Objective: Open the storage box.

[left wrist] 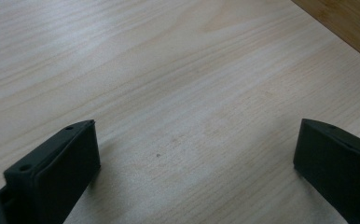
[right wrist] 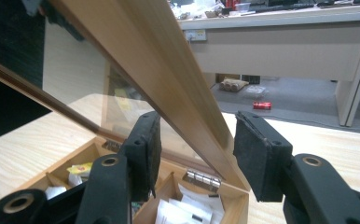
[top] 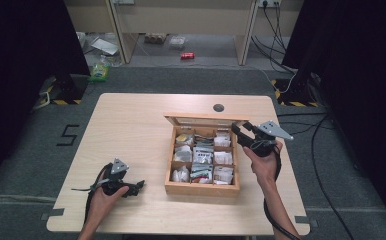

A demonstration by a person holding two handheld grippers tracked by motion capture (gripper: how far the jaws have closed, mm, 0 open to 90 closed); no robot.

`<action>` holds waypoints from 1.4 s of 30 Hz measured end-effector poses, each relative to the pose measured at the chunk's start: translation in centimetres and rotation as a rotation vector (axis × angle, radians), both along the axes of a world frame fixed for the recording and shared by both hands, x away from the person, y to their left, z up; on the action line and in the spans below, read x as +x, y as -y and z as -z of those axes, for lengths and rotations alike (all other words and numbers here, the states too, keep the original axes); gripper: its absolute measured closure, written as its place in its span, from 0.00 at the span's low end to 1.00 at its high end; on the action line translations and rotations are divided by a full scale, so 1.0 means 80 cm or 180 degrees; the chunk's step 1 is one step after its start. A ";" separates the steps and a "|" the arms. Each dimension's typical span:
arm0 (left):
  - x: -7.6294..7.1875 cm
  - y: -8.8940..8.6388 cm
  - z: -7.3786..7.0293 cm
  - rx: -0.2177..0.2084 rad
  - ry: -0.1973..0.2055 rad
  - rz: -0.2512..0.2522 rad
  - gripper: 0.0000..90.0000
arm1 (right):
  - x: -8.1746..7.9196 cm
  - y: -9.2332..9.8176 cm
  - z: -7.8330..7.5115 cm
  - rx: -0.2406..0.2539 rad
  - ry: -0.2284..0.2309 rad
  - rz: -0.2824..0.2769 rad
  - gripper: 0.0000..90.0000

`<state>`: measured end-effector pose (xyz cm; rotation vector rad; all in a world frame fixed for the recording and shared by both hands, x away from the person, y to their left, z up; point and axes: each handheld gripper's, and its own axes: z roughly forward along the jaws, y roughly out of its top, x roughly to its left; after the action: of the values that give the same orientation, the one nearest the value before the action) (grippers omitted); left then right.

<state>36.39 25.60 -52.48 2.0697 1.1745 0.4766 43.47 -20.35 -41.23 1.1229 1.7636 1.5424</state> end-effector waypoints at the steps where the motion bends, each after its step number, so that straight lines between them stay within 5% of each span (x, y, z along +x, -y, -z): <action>1: 0.000 0.000 0.000 -0.0001 0.0001 -0.0002 0.00 | 0.002 0.000 0.000 0.0002 -0.0004 0.0004 0.58; 13: 0.000 0.000 0.000 -0.0004 -0.0001 -0.0001 0.00 | 0.027 0.001 0.001 0.0207 -0.0081 0.0032 0.58; 42: 0.000 0.000 0.000 -0.0003 -0.0001 0.0000 0.00 | 0.054 0.001 0.020 0.0009 -0.0158 0.0133 0.61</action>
<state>36.40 25.60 -52.48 2.0689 1.1748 0.4758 47.80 -20.44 -42.85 1.2017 1.7594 1.5049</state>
